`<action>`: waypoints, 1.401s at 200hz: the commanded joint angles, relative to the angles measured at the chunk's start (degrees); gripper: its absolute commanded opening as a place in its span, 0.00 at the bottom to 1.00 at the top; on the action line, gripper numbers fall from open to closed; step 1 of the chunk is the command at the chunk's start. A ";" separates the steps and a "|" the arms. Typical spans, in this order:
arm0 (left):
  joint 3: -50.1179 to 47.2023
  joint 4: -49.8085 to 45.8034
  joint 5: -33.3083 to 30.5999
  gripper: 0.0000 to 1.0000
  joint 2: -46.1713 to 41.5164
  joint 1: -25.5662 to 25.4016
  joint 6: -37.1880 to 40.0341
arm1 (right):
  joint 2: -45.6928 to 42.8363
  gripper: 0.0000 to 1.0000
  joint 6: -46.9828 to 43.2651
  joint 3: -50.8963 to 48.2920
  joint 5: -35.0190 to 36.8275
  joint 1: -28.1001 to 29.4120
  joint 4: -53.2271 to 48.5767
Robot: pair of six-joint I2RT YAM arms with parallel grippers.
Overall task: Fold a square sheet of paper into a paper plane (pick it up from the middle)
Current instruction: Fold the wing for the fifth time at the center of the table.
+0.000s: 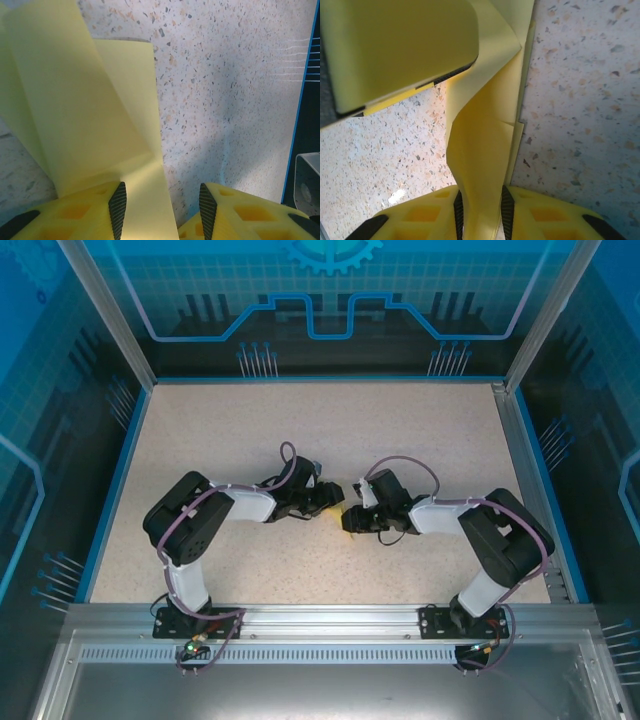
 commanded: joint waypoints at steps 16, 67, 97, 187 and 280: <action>1.71 -3.00 1.13 0.46 1.87 0.25 0.34 | 4.57 0.25 0.31 -0.25 0.33 1.23 -7.41; 2.01 -4.98 0.78 0.45 2.29 0.22 0.15 | 3.01 0.27 -1.68 -0.02 1.60 3.35 -11.84; 2.16 -5.37 1.15 0.45 2.94 0.29 0.05 | -0.45 0.30 -1.18 0.25 0.82 3.29 -12.99; 1.72 -5.66 1.39 0.45 3.03 0.24 0.69 | -5.60 0.35 1.02 3.88 -2.28 0.81 -13.99; 2.25 -6.00 1.66 0.45 3.23 0.21 0.78 | -1.10 0.18 2.57 4.74 -4.61 -0.34 -10.69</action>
